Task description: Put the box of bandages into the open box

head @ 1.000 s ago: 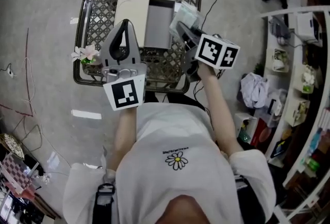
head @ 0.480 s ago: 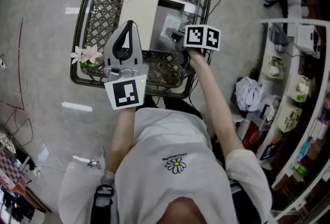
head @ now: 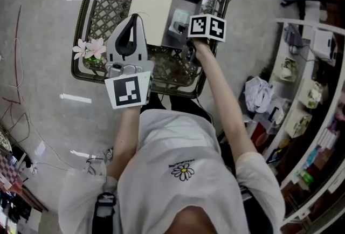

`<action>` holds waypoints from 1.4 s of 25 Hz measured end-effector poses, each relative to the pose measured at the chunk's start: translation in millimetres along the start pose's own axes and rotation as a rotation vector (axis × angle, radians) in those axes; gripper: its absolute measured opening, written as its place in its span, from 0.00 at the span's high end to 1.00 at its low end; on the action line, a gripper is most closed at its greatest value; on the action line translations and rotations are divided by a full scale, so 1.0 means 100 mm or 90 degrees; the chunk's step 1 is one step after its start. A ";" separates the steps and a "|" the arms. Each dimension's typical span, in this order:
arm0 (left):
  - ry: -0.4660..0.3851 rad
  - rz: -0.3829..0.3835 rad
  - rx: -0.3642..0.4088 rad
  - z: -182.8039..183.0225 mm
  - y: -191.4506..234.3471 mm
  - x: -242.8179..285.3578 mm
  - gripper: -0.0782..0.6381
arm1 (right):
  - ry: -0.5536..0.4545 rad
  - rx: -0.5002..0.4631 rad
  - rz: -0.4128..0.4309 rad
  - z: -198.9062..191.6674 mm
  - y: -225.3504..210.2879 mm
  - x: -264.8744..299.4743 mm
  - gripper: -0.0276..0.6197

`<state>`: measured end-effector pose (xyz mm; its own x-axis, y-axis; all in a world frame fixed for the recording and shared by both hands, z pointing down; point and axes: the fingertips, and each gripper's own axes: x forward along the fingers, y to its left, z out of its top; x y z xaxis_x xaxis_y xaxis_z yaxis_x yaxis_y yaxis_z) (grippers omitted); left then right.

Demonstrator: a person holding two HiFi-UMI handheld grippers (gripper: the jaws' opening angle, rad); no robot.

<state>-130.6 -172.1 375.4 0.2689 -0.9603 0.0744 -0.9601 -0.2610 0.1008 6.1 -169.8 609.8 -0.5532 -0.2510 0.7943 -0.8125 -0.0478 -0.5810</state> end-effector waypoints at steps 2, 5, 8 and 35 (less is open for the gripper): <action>0.000 0.003 0.006 -0.01 0.05 0.01 0.86 | 0.010 0.004 -0.009 -0.02 -0.03 0.06 0.89; 0.004 0.007 0.009 -0.02 0.10 0.00 0.86 | 0.027 -0.008 -0.026 -0.05 -0.05 0.13 0.89; 0.009 0.010 0.009 -0.05 0.12 -0.01 0.86 | 0.037 -0.001 -0.031 -0.07 -0.05 0.21 0.89; 0.032 0.003 -0.005 -0.13 0.14 -0.01 0.86 | 0.028 -0.038 -0.148 -0.06 -0.24 0.24 0.60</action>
<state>-143.7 -173.1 389.9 0.2684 -0.9552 0.1243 -0.9607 -0.2559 0.1080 11.7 -168.3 643.9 -0.3566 -0.1975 0.9131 -0.9276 -0.0417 -0.3713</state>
